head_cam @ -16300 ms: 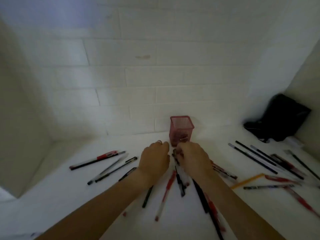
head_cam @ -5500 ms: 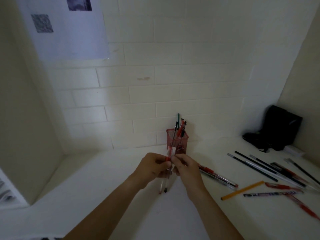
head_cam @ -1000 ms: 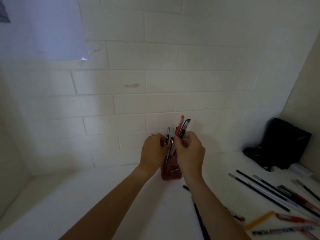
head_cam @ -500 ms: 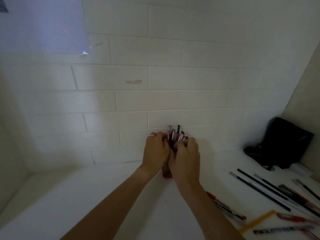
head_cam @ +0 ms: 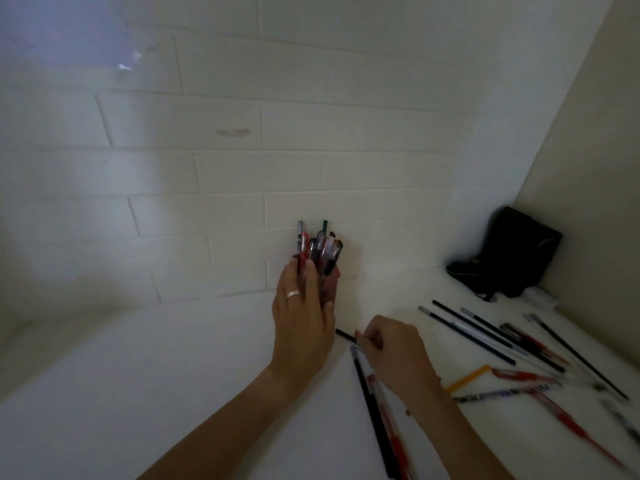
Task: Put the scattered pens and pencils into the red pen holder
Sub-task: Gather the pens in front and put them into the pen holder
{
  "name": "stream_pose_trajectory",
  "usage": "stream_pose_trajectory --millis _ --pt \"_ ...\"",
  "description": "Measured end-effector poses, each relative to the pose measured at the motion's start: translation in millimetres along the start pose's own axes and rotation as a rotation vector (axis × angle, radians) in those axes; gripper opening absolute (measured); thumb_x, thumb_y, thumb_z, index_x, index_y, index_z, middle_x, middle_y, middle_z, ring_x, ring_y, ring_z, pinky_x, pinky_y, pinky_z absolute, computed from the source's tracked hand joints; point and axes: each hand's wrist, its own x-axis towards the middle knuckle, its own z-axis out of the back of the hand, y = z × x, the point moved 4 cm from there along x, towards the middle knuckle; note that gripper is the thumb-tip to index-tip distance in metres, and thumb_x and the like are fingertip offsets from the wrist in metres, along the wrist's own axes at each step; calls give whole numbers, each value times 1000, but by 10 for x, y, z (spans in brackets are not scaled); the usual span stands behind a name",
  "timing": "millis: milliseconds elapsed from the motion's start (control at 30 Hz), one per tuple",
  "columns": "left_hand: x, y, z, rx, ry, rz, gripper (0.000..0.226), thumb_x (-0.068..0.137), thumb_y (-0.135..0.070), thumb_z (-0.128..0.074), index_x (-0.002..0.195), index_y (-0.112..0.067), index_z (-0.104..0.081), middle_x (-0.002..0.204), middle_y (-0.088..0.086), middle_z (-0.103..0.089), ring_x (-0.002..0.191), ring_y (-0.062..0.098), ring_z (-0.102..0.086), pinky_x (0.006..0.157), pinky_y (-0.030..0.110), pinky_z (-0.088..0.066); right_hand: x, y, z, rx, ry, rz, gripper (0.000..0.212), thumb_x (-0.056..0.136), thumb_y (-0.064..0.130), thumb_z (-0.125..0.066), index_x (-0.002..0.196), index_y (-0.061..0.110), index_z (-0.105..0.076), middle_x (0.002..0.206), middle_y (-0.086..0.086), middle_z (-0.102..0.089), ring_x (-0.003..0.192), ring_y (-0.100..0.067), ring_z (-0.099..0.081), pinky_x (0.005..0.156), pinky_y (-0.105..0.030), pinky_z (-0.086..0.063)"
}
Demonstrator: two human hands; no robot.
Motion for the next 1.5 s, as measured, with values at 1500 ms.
stream_pose_trajectory --millis 1500 --pt "-494 -557 137 97 849 -207 44 75 -37 -80 105 -12 -60 103 3 -49 98 19 -45 77 32 -38 -135 -131 203 -119 116 -157 25 88 30 -70 70 13 -68 78 -9 -73 68 -19 -68 66 -37 -57"
